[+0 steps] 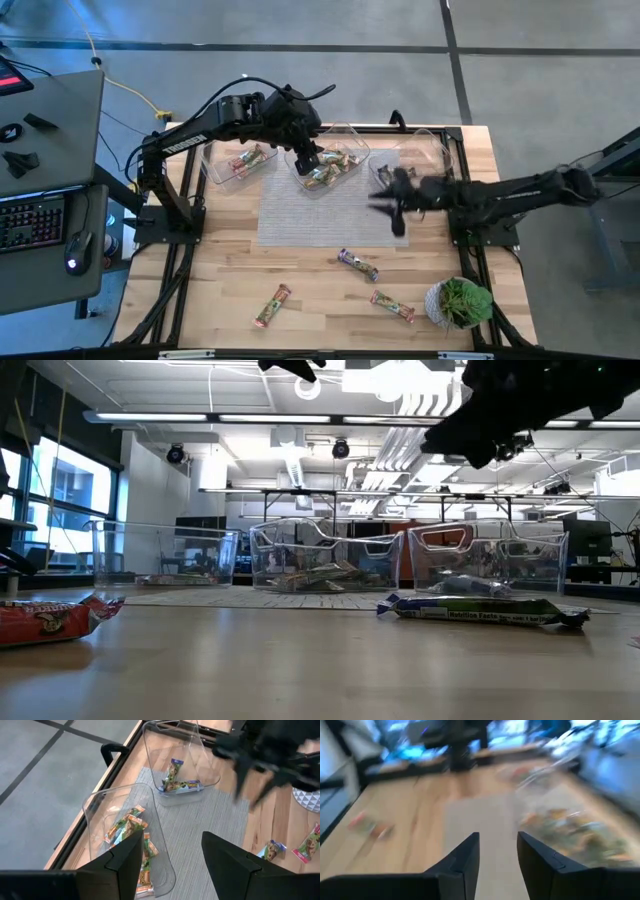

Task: Pick and place Granola Bars by type
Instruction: Put the blue granola bar into the right transparent bin

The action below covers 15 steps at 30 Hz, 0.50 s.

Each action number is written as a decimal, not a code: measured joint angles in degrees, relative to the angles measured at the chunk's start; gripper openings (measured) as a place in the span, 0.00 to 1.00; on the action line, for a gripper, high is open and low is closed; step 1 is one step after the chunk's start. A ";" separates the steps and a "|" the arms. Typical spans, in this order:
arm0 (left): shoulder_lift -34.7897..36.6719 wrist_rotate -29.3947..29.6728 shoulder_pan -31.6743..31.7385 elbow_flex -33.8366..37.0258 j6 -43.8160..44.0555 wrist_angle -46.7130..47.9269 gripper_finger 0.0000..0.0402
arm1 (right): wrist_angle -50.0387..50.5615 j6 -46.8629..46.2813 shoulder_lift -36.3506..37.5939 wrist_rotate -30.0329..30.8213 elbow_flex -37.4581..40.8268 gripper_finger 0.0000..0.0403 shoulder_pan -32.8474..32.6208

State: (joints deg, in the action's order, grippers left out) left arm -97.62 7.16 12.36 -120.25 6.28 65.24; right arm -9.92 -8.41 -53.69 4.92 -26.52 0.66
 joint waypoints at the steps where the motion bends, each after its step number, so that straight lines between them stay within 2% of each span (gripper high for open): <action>1: 0.00 0.00 0.00 0.00 0.00 0.02 0.49 | 0.09 0.09 -1.54 0.83 -0.25 0.28 -2.50; 7: 0.00 0.01 -0.01 0.00 -0.47 0.04 0.49 | -3.62 -0.93 -13.41 6.57 -0.51 0.28 -14.40; 15: 0.00 0.00 0.00 0.00 -0.45 0.08 0.49 | -10.92 -7.70 -24.13 6.48 -0.53 0.28 -20.14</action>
State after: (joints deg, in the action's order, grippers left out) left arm -97.62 7.16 12.36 -120.25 5.83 65.32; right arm -20.84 -16.11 -77.83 11.40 -27.05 -19.49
